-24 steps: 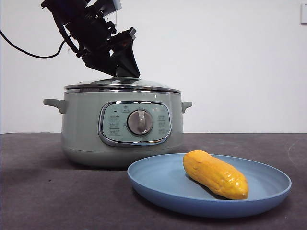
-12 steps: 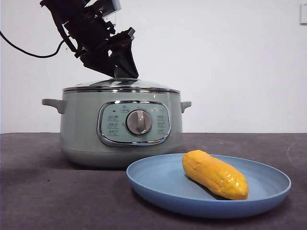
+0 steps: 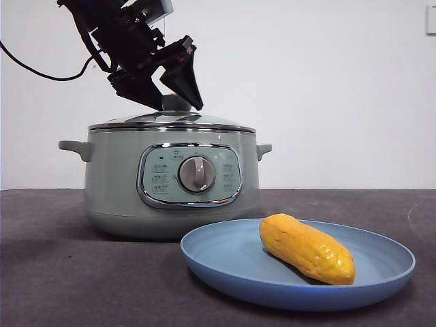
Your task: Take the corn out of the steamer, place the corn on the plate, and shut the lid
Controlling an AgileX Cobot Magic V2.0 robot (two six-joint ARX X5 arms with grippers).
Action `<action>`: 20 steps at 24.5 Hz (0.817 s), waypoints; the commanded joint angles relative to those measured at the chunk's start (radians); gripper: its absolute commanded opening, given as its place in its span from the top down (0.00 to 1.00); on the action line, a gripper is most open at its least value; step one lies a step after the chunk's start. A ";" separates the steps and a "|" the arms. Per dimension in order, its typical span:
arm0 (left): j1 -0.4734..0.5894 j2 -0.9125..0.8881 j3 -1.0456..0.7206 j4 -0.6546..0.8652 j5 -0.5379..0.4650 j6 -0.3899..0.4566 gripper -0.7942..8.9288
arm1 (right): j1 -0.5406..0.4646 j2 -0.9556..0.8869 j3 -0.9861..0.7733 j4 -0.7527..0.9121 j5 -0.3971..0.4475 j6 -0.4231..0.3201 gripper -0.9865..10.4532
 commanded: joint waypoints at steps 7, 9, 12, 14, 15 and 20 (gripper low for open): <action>0.013 -0.056 -0.003 0.020 0.002 -0.006 0.49 | 0.002 -0.002 -0.008 0.006 0.000 -0.008 0.44; 0.017 -0.085 -0.003 0.019 0.003 -0.006 0.49 | 0.002 -0.002 -0.008 0.006 0.000 -0.013 0.44; 0.019 -0.143 -0.003 0.001 0.003 -0.006 0.49 | 0.002 -0.002 -0.008 0.006 -0.001 -0.019 0.44; 0.019 -0.190 -0.003 -0.037 0.003 -0.006 0.49 | 0.002 -0.002 -0.008 0.006 -0.002 -0.028 0.45; 0.019 -0.217 -0.003 -0.069 0.003 -0.006 0.49 | 0.002 -0.002 -0.008 0.005 -0.002 -0.039 0.45; 0.017 -0.355 -0.003 -0.290 0.010 -0.018 0.50 | 0.002 -0.002 -0.008 0.002 -0.081 -0.063 0.45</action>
